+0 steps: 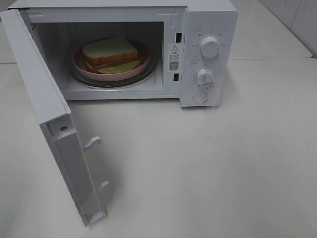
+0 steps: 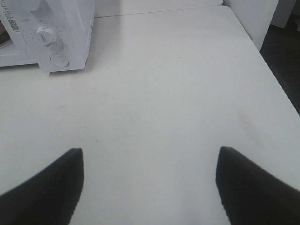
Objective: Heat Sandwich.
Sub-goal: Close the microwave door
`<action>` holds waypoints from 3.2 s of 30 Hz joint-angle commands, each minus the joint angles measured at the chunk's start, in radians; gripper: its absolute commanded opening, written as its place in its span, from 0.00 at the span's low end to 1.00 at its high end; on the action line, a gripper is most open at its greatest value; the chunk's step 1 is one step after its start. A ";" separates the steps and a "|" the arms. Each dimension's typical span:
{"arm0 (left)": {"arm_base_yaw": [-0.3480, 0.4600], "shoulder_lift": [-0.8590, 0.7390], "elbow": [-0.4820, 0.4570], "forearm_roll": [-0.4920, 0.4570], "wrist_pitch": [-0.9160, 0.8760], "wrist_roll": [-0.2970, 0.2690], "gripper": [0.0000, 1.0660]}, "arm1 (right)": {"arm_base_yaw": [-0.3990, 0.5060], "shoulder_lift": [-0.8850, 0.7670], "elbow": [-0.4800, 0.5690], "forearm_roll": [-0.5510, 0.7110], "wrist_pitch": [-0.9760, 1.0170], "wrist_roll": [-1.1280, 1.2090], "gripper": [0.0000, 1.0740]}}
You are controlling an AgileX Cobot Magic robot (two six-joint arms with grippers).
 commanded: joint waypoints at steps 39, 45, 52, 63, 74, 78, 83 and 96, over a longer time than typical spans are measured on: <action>0.003 0.900 0.294 0.257 -1.534 -0.051 0.00 | -0.007 -0.028 0.001 0.004 -0.014 0.007 0.70; 0.003 1.097 0.292 0.296 -1.714 -0.120 0.00 | -0.007 -0.028 0.001 0.004 -0.014 0.007 0.70; -0.031 1.233 0.239 0.427 -1.788 -0.145 0.00 | -0.007 -0.028 0.001 0.004 -0.014 0.007 0.70; -0.208 1.364 0.162 0.418 -1.814 -0.104 0.00 | -0.007 -0.028 0.001 0.004 -0.014 0.007 0.70; -0.312 1.400 0.097 0.381 -1.812 -0.104 0.00 | -0.007 -0.028 0.001 0.005 -0.014 0.007 0.70; -0.359 1.422 0.073 0.326 -1.806 -0.104 0.00 | -0.007 -0.028 0.001 0.005 -0.014 0.007 0.70; -0.435 1.460 0.043 0.235 -1.805 -0.086 0.00 | -0.007 -0.028 0.001 0.005 -0.014 0.008 0.70; -0.637 1.563 -0.086 -0.081 -1.751 0.073 0.00 | -0.007 -0.028 0.001 0.005 -0.014 0.009 0.70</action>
